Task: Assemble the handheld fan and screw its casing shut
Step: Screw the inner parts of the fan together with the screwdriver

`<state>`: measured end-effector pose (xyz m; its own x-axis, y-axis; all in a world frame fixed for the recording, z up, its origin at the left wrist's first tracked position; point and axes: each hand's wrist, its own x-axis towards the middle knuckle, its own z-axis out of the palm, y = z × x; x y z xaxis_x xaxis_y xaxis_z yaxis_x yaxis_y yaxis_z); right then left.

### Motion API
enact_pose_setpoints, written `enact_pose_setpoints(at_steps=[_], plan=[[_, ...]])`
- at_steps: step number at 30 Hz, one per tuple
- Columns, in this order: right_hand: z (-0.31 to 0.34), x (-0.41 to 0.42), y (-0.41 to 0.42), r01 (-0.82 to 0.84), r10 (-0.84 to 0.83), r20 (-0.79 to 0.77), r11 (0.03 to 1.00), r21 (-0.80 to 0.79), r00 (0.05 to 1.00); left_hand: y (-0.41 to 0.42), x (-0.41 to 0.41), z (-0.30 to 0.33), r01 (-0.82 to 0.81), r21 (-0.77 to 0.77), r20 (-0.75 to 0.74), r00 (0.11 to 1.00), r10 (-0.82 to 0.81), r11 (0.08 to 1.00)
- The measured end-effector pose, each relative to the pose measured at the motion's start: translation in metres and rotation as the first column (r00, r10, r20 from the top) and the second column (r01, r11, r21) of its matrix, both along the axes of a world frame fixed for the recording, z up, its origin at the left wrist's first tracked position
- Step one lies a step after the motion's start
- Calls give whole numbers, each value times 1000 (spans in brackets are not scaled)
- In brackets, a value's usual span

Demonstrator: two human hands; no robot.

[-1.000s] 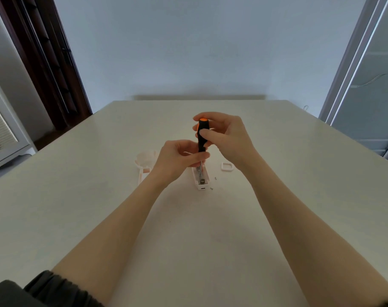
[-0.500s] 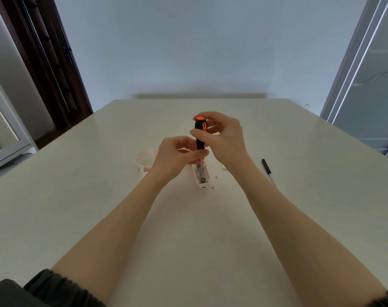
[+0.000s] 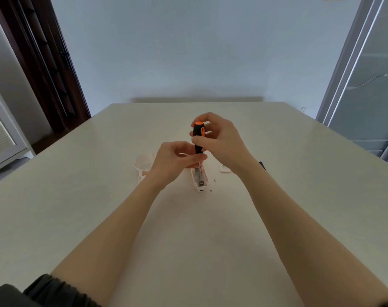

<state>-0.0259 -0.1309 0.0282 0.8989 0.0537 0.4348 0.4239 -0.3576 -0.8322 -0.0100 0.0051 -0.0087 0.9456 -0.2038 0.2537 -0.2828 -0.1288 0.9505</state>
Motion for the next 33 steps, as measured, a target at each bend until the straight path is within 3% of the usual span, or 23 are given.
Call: enact_pose_setpoints(at_steps=[17, 22, 28, 33], plan=[[-10, -5, 0, 91, -95, 78, 994, 61, 992, -2, 0, -3, 6, -24, 7, 1000, -6, 1000], [-9, -2, 2, 80, -86, 62, 992, 94, 994, 0, 4, -13, -14, 144, -41, 999, 20, 989], [-1, 2, -8, 234, -262, 70, 933, 274, 963, 4, 7, -19, -19, 229, -26, 999, 26, 973], [-7, 7, -26, 372, -372, -26, 922, 110, 928, 2, 9, -20, -21, 258, 16, 1000, 18, 966]])
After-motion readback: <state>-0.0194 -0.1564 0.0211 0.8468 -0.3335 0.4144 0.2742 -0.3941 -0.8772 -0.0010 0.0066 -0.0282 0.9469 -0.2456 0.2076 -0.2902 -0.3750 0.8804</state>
